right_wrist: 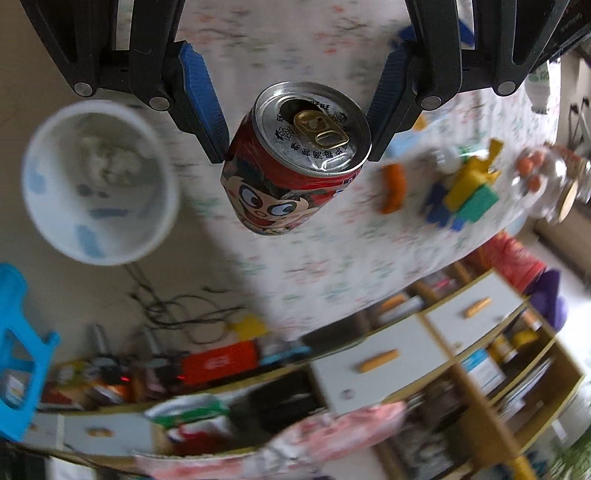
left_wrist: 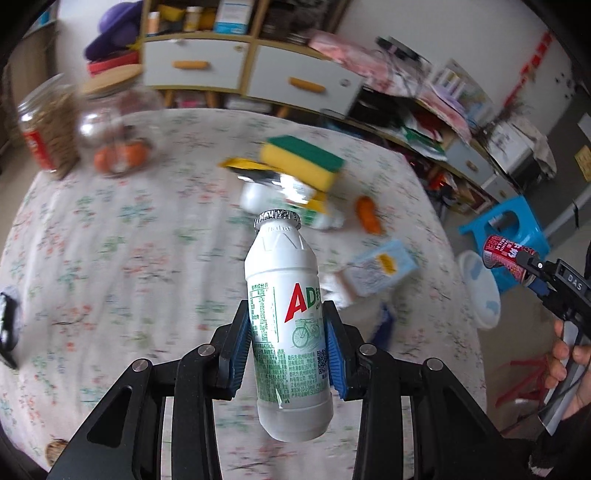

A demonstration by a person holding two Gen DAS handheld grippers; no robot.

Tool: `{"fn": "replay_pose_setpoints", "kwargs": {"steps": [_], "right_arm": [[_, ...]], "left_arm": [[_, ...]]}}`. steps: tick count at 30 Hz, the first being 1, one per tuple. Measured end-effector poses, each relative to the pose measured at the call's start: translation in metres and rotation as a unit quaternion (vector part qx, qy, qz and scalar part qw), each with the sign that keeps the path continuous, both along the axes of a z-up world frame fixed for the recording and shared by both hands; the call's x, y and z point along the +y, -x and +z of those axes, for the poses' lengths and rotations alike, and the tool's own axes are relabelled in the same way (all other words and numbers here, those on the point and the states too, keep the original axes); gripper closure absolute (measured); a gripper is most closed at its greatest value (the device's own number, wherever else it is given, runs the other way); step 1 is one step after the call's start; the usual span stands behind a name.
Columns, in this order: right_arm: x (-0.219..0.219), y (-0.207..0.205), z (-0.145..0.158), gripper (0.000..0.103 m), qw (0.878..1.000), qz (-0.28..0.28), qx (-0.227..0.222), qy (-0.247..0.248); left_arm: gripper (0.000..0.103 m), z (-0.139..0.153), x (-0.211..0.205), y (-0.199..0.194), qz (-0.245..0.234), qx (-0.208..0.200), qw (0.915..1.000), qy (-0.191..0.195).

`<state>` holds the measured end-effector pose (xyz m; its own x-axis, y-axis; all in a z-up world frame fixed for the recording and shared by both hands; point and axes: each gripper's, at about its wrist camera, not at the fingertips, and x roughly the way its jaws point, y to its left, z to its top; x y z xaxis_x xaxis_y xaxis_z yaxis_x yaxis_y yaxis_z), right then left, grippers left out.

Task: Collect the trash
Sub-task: 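Carry the bottle and can over the white bin and release both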

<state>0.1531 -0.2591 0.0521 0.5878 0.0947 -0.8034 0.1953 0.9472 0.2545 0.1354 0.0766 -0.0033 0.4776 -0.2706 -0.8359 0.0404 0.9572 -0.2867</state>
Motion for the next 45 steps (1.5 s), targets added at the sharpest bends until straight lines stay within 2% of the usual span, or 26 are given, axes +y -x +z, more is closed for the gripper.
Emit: {"fn": "replay_pose_setpoints", "kwargs": {"steps": [11,16,19,28,36,45], "right_arm": [[-0.108,0.032,-0.007,0.039,0.996,-0.083,0.020,-0.012],[-0.144,0.041,-0.017,0.039,0.994,-0.102,0.031,-0.006],[-0.167,0.051,-0.025,0.039,0.991,-0.123,0.039,-0.020],[-0.221,0.086,-0.026,0.039,0.983,-0.175,0.043,-0.025],[-0.241,0.096,-0.029,0.039,0.980,-0.191,0.048,-0.031],[-0.247,0.095,-0.027,0.039,0.979,-0.195,0.043,-0.033]], "left_arm": [[0.064,0.006,-0.123,-0.009,-0.097,0.000,0.9953,-0.008],[0.064,-0.001,-0.194,-0.021,-0.153,0.011,0.9880,-0.015],[0.064,-0.005,-0.229,-0.032,-0.176,0.015,0.9843,-0.011],[0.064,-0.019,-0.335,-0.047,-0.243,0.024,0.9697,0.000],[0.064,-0.037,-0.381,-0.057,-0.263,0.038,0.9641,-0.007],[0.063,-0.048,-0.405,-0.062,-0.279,0.043,0.9593,-0.006]]}}
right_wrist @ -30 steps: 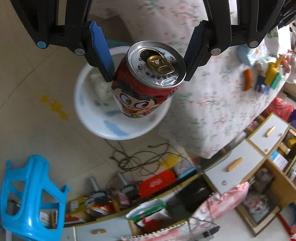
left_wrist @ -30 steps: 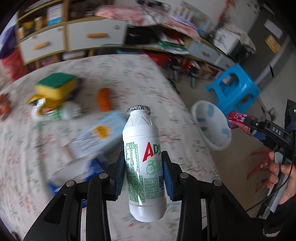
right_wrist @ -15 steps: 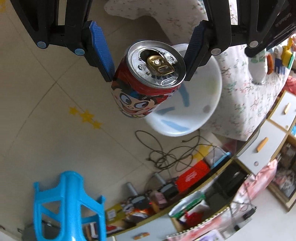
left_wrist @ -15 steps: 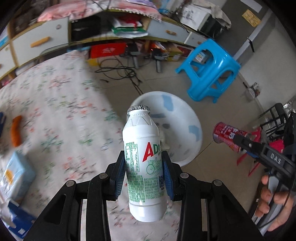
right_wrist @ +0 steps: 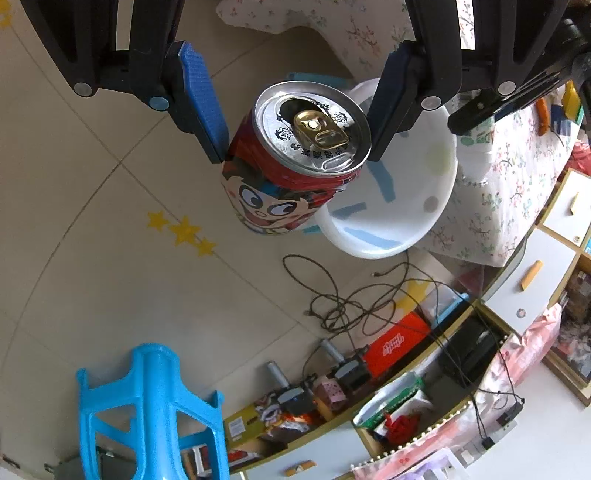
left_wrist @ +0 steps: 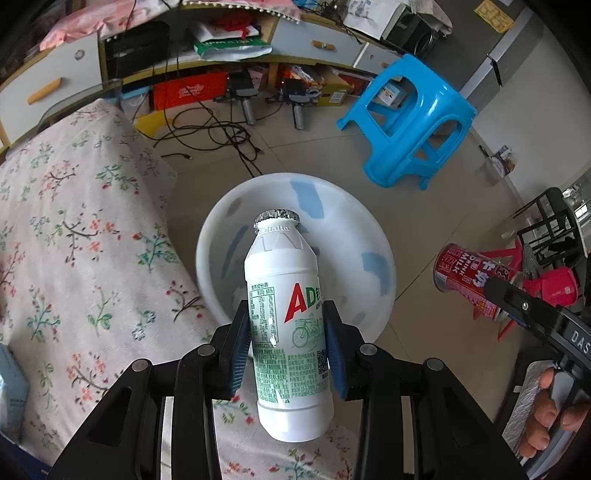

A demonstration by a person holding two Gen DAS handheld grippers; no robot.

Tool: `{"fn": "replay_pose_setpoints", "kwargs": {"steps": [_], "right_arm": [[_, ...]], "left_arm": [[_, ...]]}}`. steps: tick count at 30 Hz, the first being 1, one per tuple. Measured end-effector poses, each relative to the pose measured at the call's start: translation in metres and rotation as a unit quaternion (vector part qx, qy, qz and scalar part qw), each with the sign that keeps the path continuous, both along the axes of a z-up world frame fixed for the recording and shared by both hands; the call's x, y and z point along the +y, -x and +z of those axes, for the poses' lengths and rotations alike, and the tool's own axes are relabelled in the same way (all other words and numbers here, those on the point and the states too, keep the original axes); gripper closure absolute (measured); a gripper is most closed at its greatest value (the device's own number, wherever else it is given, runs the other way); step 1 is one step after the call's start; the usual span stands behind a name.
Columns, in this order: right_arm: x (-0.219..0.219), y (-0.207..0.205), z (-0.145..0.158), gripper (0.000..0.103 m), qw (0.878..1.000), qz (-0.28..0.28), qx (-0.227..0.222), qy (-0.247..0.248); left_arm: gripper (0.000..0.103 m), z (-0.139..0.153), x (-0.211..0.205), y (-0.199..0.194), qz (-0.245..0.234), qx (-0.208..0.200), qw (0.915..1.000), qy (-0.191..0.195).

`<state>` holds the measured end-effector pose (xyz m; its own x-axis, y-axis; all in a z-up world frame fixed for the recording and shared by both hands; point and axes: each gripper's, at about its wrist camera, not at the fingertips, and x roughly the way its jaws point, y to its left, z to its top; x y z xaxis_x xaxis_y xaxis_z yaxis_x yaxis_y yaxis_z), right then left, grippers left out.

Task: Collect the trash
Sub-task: 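Carry the bottle and can over the white bin and release both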

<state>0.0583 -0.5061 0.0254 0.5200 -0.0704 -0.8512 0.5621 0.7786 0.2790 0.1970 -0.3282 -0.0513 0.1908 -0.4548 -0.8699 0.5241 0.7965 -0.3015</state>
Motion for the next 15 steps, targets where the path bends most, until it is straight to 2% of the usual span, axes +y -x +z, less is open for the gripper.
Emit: {"fn": "replay_pose_setpoints", "kwargs": {"steps": [2,4,5,6,10,15], "right_arm": [[0.000,-0.002,0.000,0.039,1.000,0.000,0.000,0.001],[0.000,-0.003,0.000,0.039,1.000,0.001,-0.001,0.000],[0.001,-0.004,0.000,0.039,1.000,0.001,-0.001,0.000],[0.002,-0.004,0.000,0.039,1.000,0.002,-0.001,0.000],[0.008,-0.009,-0.001,0.039,1.000,0.012,0.002,0.001],[0.022,-0.023,-0.006,0.039,1.000,0.024,0.007,-0.005]], "left_arm": [[0.062,0.000,-0.002,-0.001,0.001,0.003,1.0000,0.003],[0.046,0.001,-0.001,-0.003,0.007,0.003,1.0000,0.005],[0.031,0.005,0.003,-0.001,0.011,-0.003,0.9999,0.010],[0.025,0.008,0.006,0.002,0.013,-0.011,0.9998,0.011],[0.023,0.023,0.022,0.015,0.008,-0.052,0.9985,-0.016],[0.013,0.038,0.064,0.030,0.017,-0.072,0.9968,-0.031]]}}
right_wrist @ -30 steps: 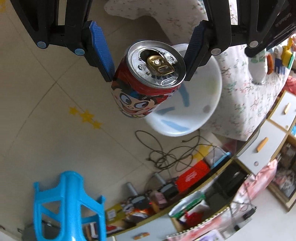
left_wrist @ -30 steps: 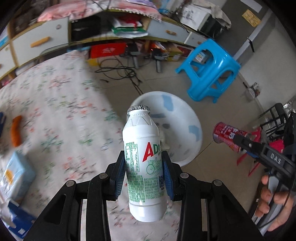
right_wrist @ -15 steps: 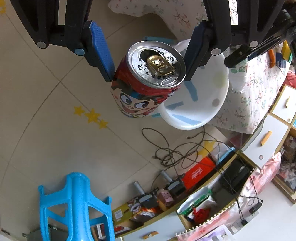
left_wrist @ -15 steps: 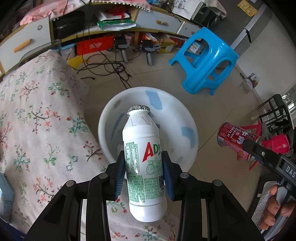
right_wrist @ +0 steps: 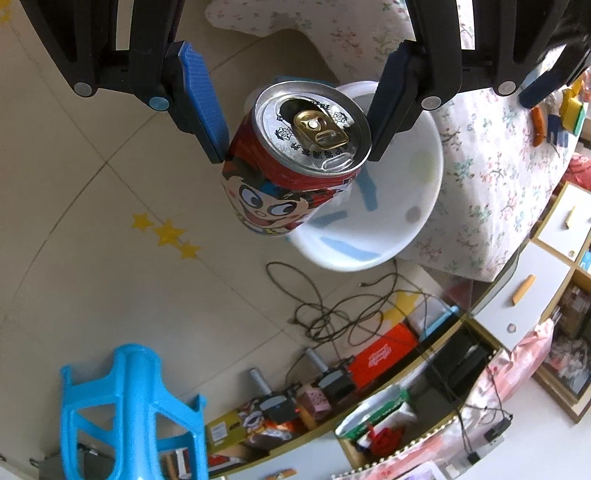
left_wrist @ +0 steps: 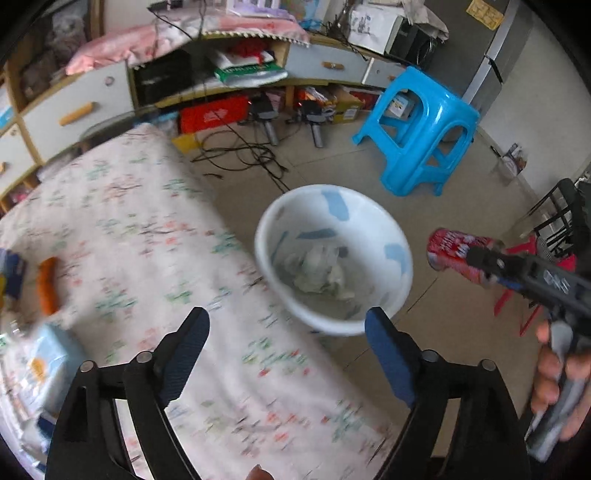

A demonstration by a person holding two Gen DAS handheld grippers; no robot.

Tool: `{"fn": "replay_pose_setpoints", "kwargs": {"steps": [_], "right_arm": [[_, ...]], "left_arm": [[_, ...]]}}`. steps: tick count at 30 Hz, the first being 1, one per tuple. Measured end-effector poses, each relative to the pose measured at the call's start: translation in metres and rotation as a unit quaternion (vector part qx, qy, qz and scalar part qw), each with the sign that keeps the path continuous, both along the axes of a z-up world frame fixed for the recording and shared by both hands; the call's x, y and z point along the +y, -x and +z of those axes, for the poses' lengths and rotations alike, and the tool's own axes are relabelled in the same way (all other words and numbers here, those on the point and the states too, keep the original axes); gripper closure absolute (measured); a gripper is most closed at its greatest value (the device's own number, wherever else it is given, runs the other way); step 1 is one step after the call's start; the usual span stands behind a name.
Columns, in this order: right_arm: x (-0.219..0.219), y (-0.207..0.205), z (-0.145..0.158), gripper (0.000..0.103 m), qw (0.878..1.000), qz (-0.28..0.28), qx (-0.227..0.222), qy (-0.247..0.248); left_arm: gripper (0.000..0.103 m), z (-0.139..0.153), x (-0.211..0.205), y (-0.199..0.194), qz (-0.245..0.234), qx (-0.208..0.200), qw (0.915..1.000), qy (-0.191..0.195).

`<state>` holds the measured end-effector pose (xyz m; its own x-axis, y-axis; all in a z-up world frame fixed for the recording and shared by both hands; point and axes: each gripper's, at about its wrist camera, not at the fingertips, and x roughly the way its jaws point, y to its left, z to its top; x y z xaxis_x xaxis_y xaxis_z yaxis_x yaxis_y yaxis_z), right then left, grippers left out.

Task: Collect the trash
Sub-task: 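Carry the bottle and can over the white bin and release both, then move both tools back to the table toward the blue tissue box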

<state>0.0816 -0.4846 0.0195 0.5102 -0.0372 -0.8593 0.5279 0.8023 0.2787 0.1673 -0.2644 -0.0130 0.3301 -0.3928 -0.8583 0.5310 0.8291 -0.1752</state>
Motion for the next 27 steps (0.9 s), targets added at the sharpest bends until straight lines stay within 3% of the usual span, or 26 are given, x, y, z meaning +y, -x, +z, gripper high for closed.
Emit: {"fn": "replay_pose_setpoints", "kwargs": {"steps": [6,16,19,27], "right_arm": [[0.023,-0.025,-0.011,0.039,1.000,0.024,0.016,0.000],[0.043,-0.050,-0.034,0.036,0.999,0.023,0.049,-0.005],[0.048,-0.049,-0.031,0.028,0.999,0.020,0.047,-0.006],[0.082,-0.046,-0.015,0.024,0.998,0.044,0.042,0.003]], "left_arm": [[0.006,0.014,0.066,0.013,0.031,-0.025,0.9991,-0.013],[0.005,0.024,0.178,0.026,0.108,-0.037,0.9934,-0.011],[0.005,0.022,0.209,0.026,0.138,-0.024,0.9902,0.006],[0.005,0.011,0.268,0.026,0.183,0.012,0.9829,0.015]]}}
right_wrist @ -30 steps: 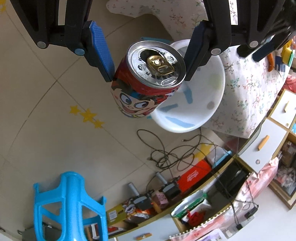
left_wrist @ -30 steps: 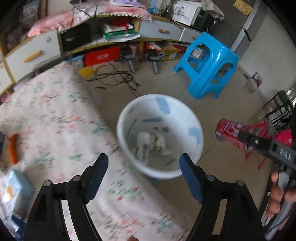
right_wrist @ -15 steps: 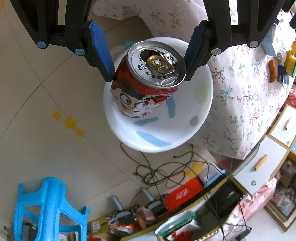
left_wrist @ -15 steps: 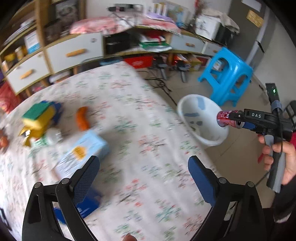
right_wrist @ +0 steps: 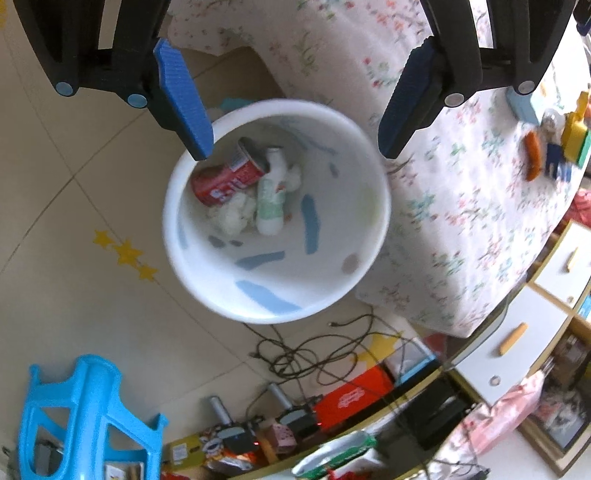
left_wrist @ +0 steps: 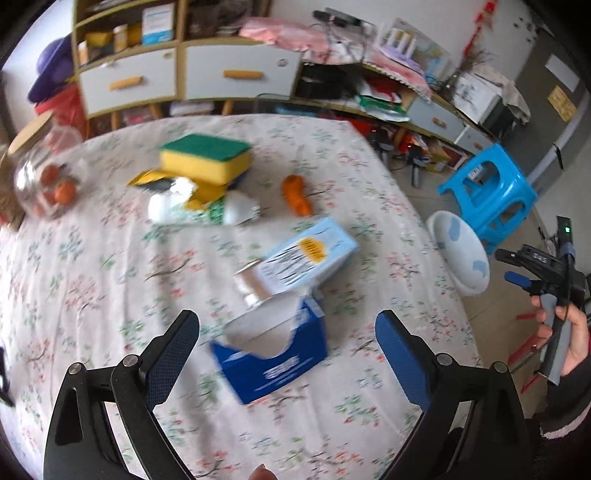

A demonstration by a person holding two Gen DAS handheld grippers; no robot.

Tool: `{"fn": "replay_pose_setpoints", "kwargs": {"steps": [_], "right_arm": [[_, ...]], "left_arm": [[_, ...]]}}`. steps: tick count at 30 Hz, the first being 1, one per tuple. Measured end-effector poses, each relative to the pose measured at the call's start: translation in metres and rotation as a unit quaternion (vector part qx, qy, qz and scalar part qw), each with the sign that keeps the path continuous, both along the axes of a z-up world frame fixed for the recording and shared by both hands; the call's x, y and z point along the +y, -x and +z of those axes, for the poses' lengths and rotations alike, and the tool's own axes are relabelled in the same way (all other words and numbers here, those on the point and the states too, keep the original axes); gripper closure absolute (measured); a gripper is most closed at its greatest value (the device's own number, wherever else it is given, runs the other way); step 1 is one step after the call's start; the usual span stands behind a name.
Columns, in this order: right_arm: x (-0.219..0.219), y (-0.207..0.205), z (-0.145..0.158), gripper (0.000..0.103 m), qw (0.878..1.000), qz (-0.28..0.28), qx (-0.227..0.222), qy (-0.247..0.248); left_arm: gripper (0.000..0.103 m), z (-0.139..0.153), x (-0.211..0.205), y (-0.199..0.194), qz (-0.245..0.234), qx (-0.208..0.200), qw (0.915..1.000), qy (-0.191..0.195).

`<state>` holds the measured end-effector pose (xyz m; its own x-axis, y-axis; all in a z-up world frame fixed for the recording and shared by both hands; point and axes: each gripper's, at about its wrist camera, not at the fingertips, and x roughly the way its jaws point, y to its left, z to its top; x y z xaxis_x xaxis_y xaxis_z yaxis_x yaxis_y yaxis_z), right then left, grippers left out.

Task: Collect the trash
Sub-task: 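Move both tools back to the table toward the blue tissue box, then grasp the blue tissue box flap with the left tool and lift it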

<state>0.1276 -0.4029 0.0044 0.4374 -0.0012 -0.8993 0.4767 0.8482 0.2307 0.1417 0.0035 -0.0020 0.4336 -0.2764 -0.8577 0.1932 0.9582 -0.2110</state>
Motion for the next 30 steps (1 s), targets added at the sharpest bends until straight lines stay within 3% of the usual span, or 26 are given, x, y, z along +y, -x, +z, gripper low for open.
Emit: {"fn": "replay_pose_setpoints", "kwargs": {"steps": [4,14,19,22,24,27,30], "right_arm": [[0.022,-0.001,0.005,0.024,1.000,0.020,-0.005,-0.007],[0.065,-0.002,0.007,0.023,0.998,0.066,-0.010,-0.004],[0.074,-0.001,0.004,0.023,0.996,0.084,-0.001,0.014],[0.077,0.001,0.003,0.023,0.996,0.089,0.003,0.020],[0.078,0.002,0.003,0.023,0.996,0.091,0.002,0.019],[0.081,0.004,0.004,0.023,0.995,0.095,0.001,0.022],[0.086,0.003,0.004,0.023,0.994,0.102,0.004,0.029]], "left_arm": [[0.005,-0.014,0.015,0.003,0.003,0.025,0.9996,-0.009],[0.007,-0.056,0.027,-0.001,-0.039,0.081,0.9958,0.017],[0.025,-0.074,0.024,-0.003,-0.041,0.126,0.9904,0.040],[0.045,-0.082,0.020,-0.003,-0.048,0.141,0.9877,0.048],[0.064,-0.083,0.016,-0.002,-0.052,0.139,0.9879,0.043],[0.084,-0.077,0.013,0.002,-0.055,0.130,0.9887,0.050],[0.089,-0.067,0.015,0.009,-0.058,0.116,0.9899,0.056]]}}
